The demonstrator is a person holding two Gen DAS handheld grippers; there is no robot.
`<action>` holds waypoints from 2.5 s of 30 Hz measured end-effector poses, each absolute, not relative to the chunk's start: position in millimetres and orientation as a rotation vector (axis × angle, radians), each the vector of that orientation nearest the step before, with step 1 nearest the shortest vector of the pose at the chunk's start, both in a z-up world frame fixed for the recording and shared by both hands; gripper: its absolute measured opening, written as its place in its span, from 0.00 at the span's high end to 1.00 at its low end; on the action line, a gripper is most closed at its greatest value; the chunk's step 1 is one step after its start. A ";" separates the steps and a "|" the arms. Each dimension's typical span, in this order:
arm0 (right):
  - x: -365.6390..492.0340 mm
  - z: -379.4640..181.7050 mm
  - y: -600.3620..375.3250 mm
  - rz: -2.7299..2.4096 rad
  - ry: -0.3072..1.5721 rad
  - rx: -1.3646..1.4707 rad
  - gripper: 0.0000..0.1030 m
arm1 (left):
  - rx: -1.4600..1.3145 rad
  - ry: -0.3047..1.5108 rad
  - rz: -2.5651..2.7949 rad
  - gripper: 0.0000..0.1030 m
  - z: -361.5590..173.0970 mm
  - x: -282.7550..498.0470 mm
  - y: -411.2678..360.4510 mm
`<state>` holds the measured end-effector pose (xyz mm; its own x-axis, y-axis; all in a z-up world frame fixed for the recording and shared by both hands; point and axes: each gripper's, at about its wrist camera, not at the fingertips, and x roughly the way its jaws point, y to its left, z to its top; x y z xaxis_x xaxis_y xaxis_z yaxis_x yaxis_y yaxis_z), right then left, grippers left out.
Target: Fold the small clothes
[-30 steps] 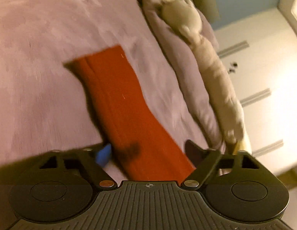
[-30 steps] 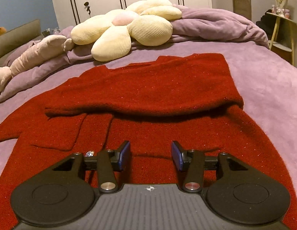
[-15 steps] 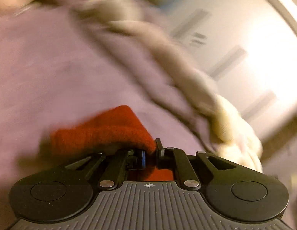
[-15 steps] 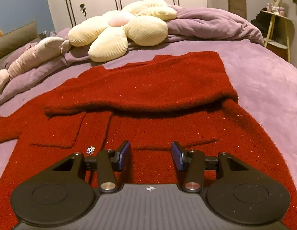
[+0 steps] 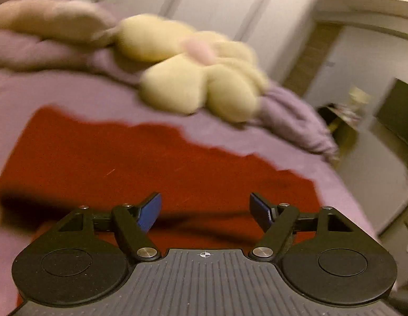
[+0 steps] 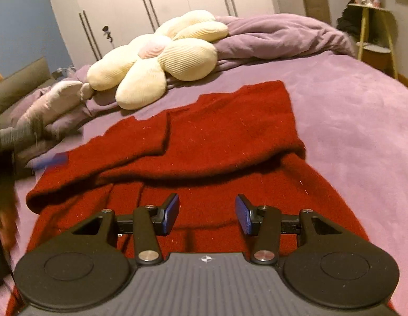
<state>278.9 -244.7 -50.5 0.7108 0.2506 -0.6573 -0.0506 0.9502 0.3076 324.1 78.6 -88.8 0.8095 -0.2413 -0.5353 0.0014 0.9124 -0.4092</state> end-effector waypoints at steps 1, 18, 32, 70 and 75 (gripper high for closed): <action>287.1 -50.9 -244.9 0.188 0.771 0.292 0.55 | -0.394 0.635 -0.086 0.24 -97.5 314.4 82.4; 420.3 -71.9 -167.3 0.304 0.852 0.412 0.86 | -0.374 0.623 0.083 0.18 -127.2 272.1 120.7; 375.3 -67.5 -267.6 0.021 0.739 0.313 0.78 | -0.376 0.665 0.049 0.18 -124.1 287.2 114.7; 435.2 -94.3 -202.4 0.034 0.762 -0.241 0.74 | -0.073 0.801 0.112 0.10 -118.1 395.5 56.0; 458.7 -96.7 -198.8 0.023 0.762 -0.287 0.74 | -0.076 0.803 0.131 0.04 -119.9 407.3 55.9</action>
